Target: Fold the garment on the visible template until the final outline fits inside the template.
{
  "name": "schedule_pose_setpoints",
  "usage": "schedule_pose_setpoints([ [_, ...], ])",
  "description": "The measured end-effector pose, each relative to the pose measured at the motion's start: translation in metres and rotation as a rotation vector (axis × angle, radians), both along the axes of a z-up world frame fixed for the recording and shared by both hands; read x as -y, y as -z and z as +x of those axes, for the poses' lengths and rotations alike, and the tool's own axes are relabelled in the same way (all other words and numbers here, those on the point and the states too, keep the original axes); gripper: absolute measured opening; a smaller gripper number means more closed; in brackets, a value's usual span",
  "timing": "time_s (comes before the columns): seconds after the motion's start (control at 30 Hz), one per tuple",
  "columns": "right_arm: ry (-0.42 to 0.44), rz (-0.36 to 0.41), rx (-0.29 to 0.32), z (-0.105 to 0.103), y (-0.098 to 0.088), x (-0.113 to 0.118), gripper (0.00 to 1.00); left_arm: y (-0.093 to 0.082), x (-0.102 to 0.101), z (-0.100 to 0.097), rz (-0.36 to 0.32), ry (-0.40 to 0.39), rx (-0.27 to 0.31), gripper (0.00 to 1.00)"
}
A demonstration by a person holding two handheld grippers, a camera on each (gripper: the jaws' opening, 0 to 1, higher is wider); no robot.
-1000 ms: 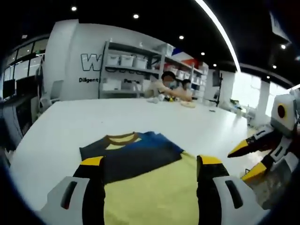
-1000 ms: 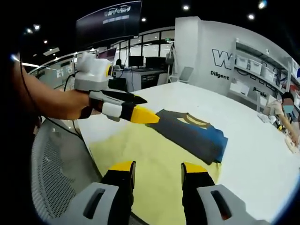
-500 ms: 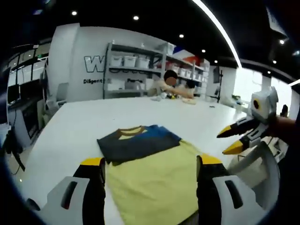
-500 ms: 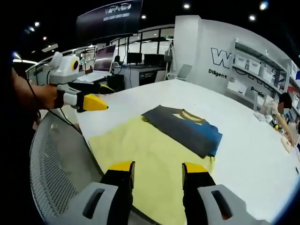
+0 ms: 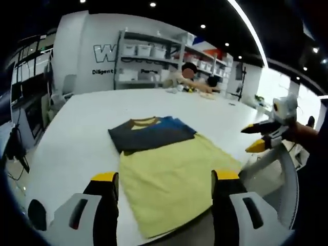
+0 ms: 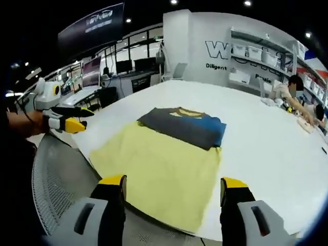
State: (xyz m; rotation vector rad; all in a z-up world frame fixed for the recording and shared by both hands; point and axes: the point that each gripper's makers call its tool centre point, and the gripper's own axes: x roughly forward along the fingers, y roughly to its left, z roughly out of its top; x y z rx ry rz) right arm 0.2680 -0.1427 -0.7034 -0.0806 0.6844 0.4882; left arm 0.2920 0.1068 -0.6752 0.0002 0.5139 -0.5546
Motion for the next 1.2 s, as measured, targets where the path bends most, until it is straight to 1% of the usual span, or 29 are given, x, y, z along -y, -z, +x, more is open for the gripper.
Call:
schedule_pose_setpoints([
  [0.07,0.024,-0.001,-0.018,0.0,0.006,0.007,0.8,0.002,-0.002,-0.001,0.02,0.006,-0.006,0.72],
  [0.1,0.036,0.006,-0.054,-0.004,0.011,0.009,0.81,0.003,-0.003,-0.003,0.025,0.009,-0.018,0.72],
  [0.13,0.038,0.007,-0.063,-0.005,0.014,0.01,0.81,0.01,-0.007,-0.007,0.033,0.001,-0.066,0.72],
  [0.2,0.05,0.007,-0.068,-0.005,0.016,0.013,0.82,0.013,-0.011,-0.006,0.018,-0.016,-0.084,0.73],
  [0.23,0.054,0.009,-0.083,-0.006,0.019,0.013,0.81,0.015,-0.013,-0.008,0.022,-0.016,-0.102,0.73],
  [0.27,0.067,0.015,-0.106,-0.008,0.022,0.015,0.8,0.023,-0.019,-0.013,0.047,-0.019,-0.153,0.72],
  [0.3,0.067,0.016,-0.108,-0.008,0.023,0.015,0.79,0.025,-0.02,-0.012,0.043,-0.02,-0.154,0.73],
  [0.33,0.073,0.017,-0.126,-0.009,0.026,0.016,0.79,0.031,-0.022,-0.017,0.034,-0.028,-0.199,0.73],
  [0.4,0.085,0.02,-0.142,-0.01,0.029,0.018,0.79,0.037,-0.024,-0.02,0.026,-0.029,-0.238,0.74],
  [0.43,0.095,0.022,-0.184,-0.014,0.034,0.02,0.78,0.044,-0.025,-0.024,0.047,-0.012,-0.278,0.75],
  [0.5,0.099,0.019,-0.21,-0.015,0.039,0.023,0.77,0.052,-0.025,-0.029,0.048,0.0,-0.333,0.75],
  [0.53,0.11,0.015,-0.253,-0.018,0.044,0.025,0.75,0.058,-0.022,-0.035,0.025,0.01,-0.405,0.74],
  [0.57,0.11,0.018,-0.281,-0.019,0.048,0.026,0.72,0.063,-0.021,-0.039,0.01,0.026,-0.454,0.72],
  [0.6,0.111,0.02,-0.3,-0.02,0.049,0.026,0.69,0.065,-0.019,-0.041,0.005,0.038,-0.478,0.71],
  [0.63,0.104,0.021,-0.309,-0.019,0.051,0.025,0.66,0.064,-0.019,-0.037,0.004,0.041,-0.459,0.7],
  [0.67,0.1,0.023,-0.316,-0.018,0.052,0.024,0.65,0.064,-0.018,-0.037,0.014,0.049,-0.456,0.7],
  [0.73,0.095,0.021,-0.325,-0.017,0.055,0.023,0.65,0.069,-0.02,-0.038,0.052,0.081,-0.469,0.7],
  [0.77,0.093,0.02,-0.334,-0.017,0.057,0.022,0.65,0.072,-0.018,-0.038,0.039,0.087,-0.485,0.69],
  [0.8,0.092,0.019,-0.34,-0.017,0.059,0.021,0.65,0.076,-0.016,-0.041,0.022,0.112,-0.521,0.68],
  [0.83,0.089,0.017,-0.35,-0.018,0.061,0.021,0.64,0.079,-0.016,-0.044,0.013,0.113,-0.561,0.66],
  [0.87,0.087,0.016,-0.355,-0.018,0.062,0.02,0.64,0.084,-0.018,-0.043,0.01,0.115,-0.588,0.62],
  [0.9,0.088,0.011,-0.361,-0.018,0.064,0.021,0.64,0.089,-0.02,-0.042,0.015,0.116,-0.594,0.59],
  [0.93,0.087,0.004,-0.366,-0.018,0.066,0.022,0.63,0.093,-0.023,-0.043,0.031,0.104,-0.62,0.56],
  [1.0,0.09,-0.006,-0.371,-0.017,0.069,0.025,0.63,0.106,-0.031,-0.042,0.098,0.112,-0.623,0.55],
  [1.03,0.092,-0.009,-0.38,-0.018,0.071,0.026,0.62,0.108,-0.032,-0.044,0.106,0.109,-0.637,0.53],
  [1.07,0.094,-0.009,-0.385,-0.019,0.072,0.028,0.62,0.11,-0.032,-0.046,0.106,0.103,-0.655,0.51],
  [1.1,0.098,-0.01,-0.391,-0.02,0.074,0.029,0.61,0.111,-0.031,-0.044,0.1,0.112,-0.648,0.49],
  [1.2,0.115,-0.02,-0.406,-0.021,0.079,0.034,0.55,0.112,-0.033,-0.041,0.094,0.097,-0.651,0.39],
])
